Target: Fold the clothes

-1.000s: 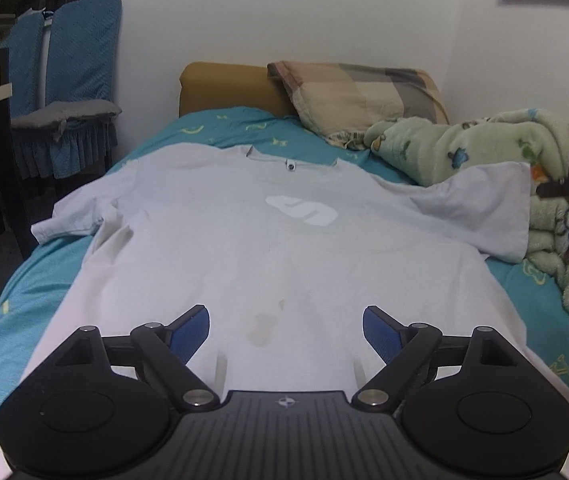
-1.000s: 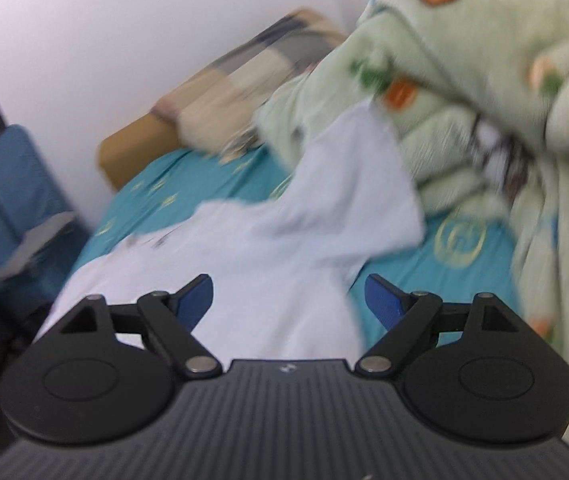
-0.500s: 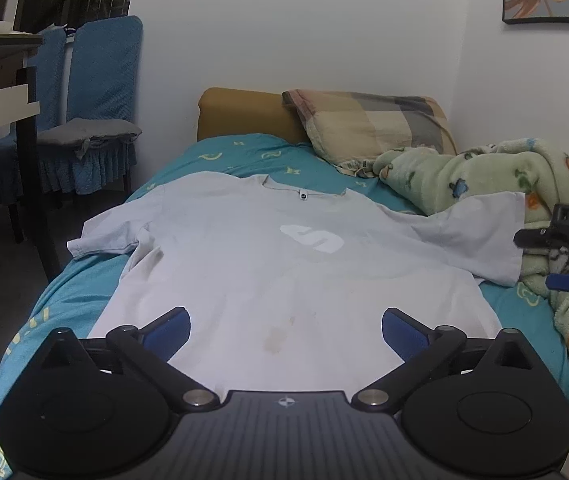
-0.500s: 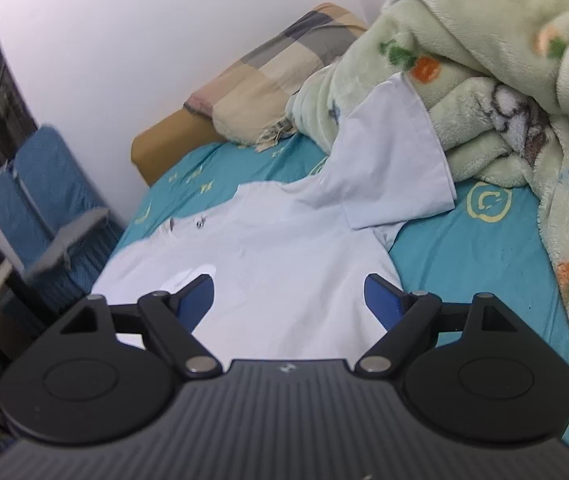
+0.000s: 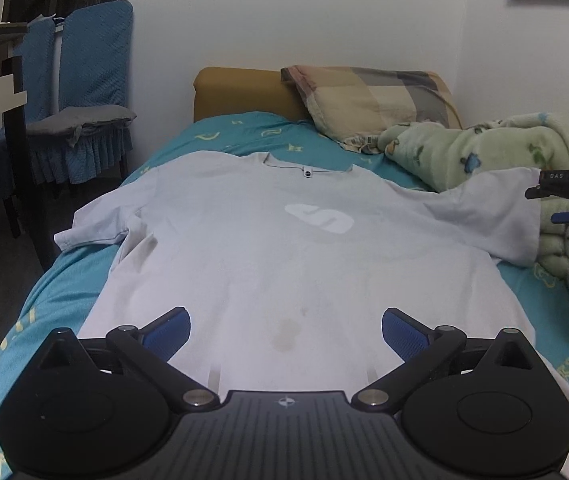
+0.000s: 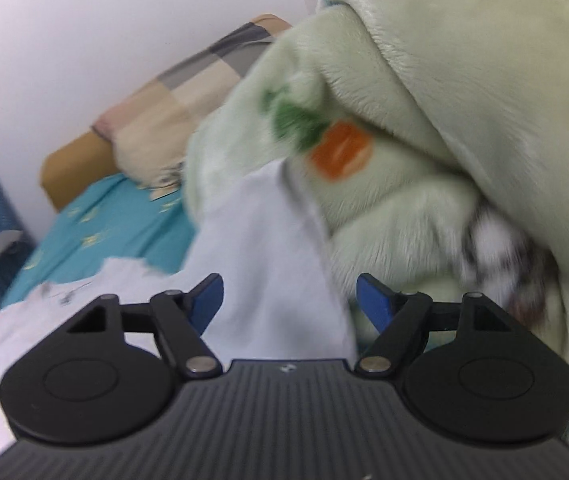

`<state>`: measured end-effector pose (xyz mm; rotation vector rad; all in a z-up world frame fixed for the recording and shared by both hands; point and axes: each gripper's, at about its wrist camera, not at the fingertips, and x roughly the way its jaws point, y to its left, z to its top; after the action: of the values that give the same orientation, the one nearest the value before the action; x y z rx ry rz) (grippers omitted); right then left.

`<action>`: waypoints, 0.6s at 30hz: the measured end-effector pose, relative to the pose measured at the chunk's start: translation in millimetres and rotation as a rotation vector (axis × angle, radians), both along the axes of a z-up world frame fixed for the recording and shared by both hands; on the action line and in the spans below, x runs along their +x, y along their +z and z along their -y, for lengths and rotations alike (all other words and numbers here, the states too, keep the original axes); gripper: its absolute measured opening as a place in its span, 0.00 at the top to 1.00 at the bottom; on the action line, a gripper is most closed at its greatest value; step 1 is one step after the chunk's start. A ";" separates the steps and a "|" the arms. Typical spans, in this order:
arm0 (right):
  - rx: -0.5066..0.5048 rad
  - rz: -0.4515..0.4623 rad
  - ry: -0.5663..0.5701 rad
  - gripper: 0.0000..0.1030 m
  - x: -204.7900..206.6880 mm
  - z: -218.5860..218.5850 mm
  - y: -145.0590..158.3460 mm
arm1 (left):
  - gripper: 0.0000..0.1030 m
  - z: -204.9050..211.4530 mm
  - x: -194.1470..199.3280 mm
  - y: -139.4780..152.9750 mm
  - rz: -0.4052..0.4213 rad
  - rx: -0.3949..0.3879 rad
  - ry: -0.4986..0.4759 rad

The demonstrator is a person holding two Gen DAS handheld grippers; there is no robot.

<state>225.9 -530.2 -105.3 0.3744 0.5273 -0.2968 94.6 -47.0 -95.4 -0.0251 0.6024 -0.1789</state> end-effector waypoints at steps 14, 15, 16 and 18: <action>-0.128 -0.043 0.044 0.84 33.9 12.7 -6.1 | 0.00 -2.7 47.0 -34.2 -0.063 -0.038 0.017; -0.137 -0.044 0.058 0.95 30.8 10.8 -0.4 | 0.00 -3.4 43.7 -29.5 -0.048 -0.040 0.016; -0.146 -0.046 0.071 0.95 27.7 9.0 5.2 | 0.00 -4.5 40.3 -24.6 -0.034 -0.043 0.019; -0.171 -0.041 0.087 0.95 21.6 -2.7 21.9 | 0.00 -7.6 33.2 -13.5 -0.011 -0.053 0.032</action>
<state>247.5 -527.5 -83.4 0.1798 0.5526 -0.2638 127.8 -39.4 -108.9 -0.0869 0.6077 -0.1642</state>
